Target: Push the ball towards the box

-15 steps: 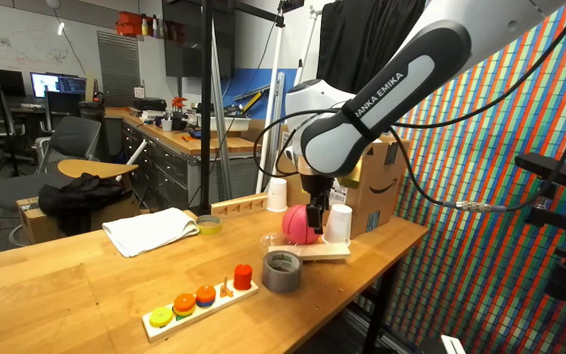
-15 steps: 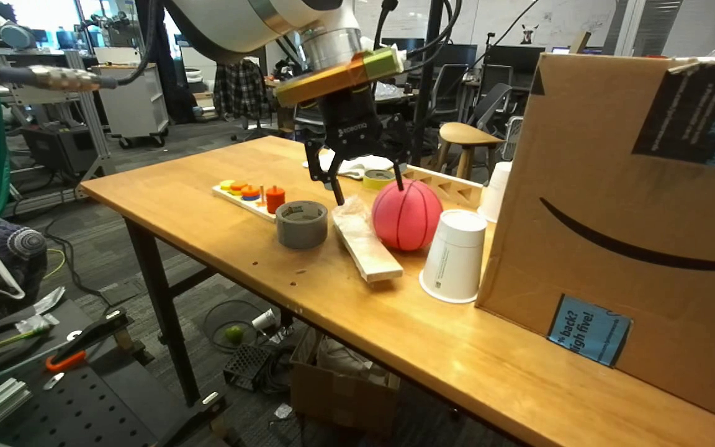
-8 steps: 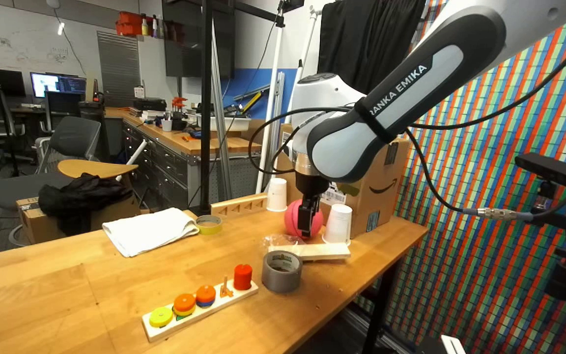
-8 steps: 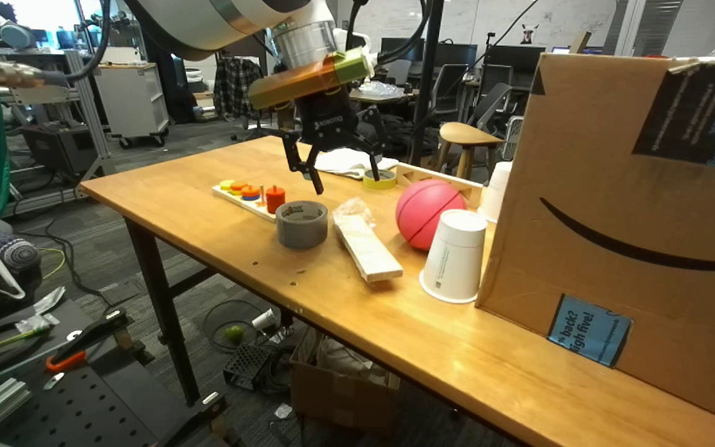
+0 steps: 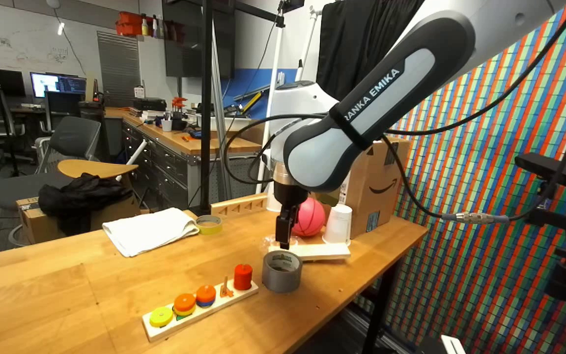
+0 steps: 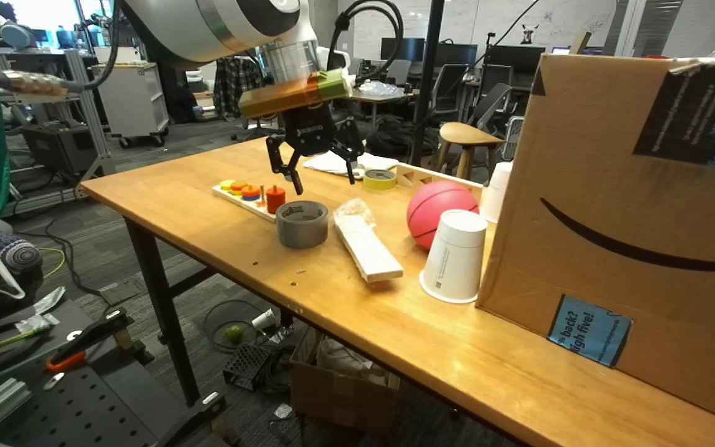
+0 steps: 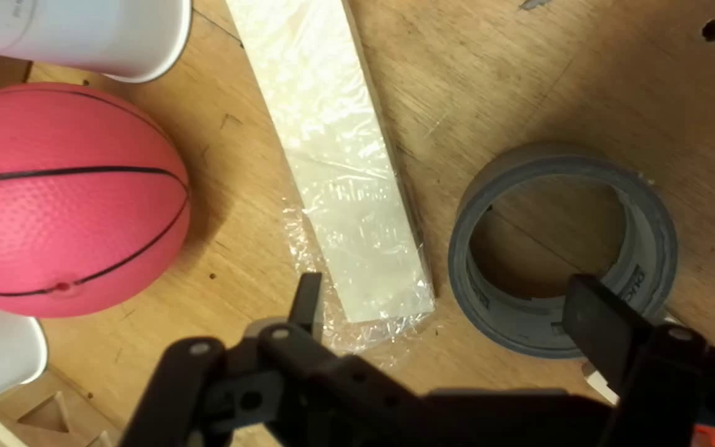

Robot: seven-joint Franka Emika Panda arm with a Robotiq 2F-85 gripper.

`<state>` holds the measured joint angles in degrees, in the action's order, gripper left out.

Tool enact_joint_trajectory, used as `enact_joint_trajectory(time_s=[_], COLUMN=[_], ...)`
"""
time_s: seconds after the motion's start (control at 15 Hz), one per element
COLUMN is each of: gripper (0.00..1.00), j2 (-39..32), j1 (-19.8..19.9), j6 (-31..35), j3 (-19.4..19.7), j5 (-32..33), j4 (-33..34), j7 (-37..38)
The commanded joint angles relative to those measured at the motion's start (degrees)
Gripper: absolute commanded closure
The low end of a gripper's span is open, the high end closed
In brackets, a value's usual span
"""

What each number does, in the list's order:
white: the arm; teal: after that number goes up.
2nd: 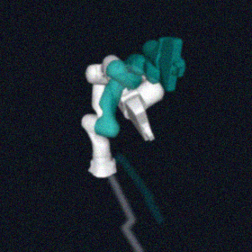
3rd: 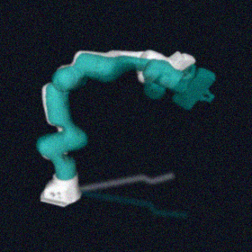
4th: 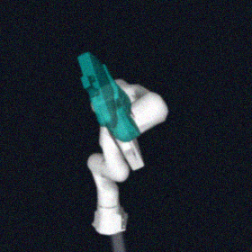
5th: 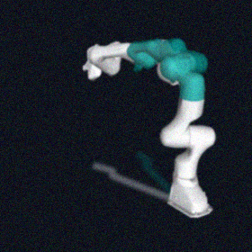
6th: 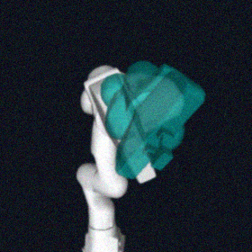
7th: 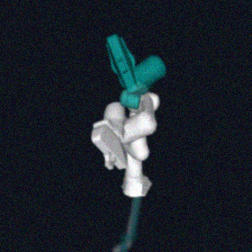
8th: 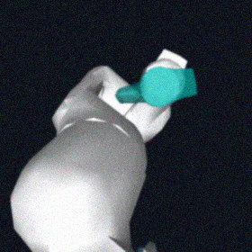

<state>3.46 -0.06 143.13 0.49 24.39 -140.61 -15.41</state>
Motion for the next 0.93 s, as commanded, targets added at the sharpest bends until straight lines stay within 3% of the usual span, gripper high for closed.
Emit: enact_joint_trajectory(time_s=[0.0,0.53,0.87], gripper=[0.00,0.00,0.00], j2=[-6.1,-14.1,-10.9], j1=[0.5,2.8,4.2], j6=[-1.8,-8.3,-7.4], j3=[0.3,3.1,4.4], j5=[-1.4,0.7,-0.3], j4=[5.0,14.4,17.8], j7=[-2.0,-1.1,-0.7])
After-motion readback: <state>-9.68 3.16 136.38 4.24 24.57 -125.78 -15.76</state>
